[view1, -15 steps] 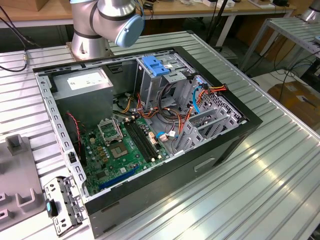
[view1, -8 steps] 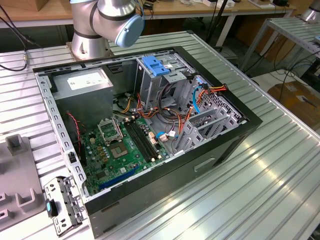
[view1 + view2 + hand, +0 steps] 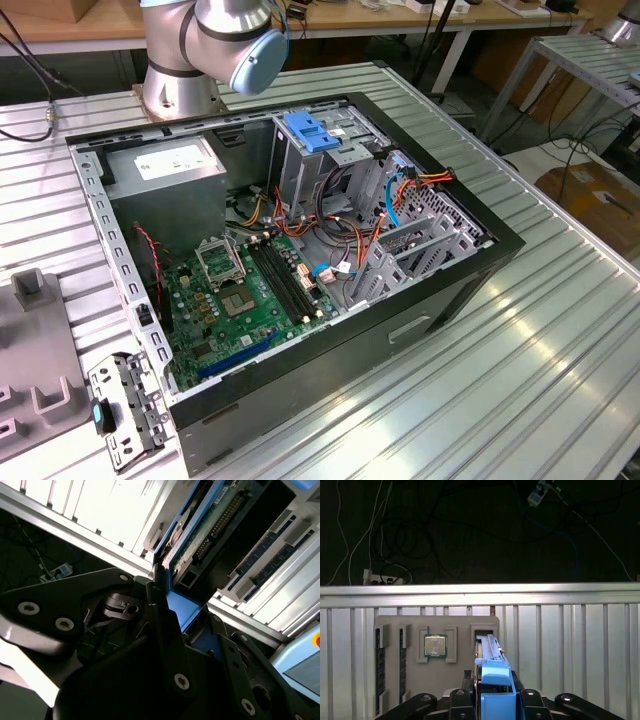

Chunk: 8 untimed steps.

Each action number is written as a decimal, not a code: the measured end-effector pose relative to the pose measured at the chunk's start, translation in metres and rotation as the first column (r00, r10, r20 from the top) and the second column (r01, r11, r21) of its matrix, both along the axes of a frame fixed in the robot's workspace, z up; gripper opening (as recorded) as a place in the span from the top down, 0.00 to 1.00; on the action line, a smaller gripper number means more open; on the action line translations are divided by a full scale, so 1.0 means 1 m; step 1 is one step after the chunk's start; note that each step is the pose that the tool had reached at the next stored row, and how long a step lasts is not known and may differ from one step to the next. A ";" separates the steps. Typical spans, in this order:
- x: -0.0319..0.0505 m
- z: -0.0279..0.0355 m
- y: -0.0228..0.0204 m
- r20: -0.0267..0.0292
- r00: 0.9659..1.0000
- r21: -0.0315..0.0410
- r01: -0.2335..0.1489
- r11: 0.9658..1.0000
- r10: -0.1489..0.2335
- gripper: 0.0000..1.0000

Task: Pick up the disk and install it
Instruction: 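Pick up the disk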

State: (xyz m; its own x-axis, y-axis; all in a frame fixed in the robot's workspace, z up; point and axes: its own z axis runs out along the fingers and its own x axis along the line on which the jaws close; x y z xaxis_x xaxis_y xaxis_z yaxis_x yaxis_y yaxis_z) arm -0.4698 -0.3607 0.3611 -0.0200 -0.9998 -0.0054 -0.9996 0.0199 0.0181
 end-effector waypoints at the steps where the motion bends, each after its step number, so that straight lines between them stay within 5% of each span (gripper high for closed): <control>1: 0.0000 0.0005 0.0000 0.000 1.000 0.000 0.000 1.000 0.000 0.63; 8: 0.0000 0.0043 0.0000 0.000 1.000 0.000 0.000 1.000 0.000 0.63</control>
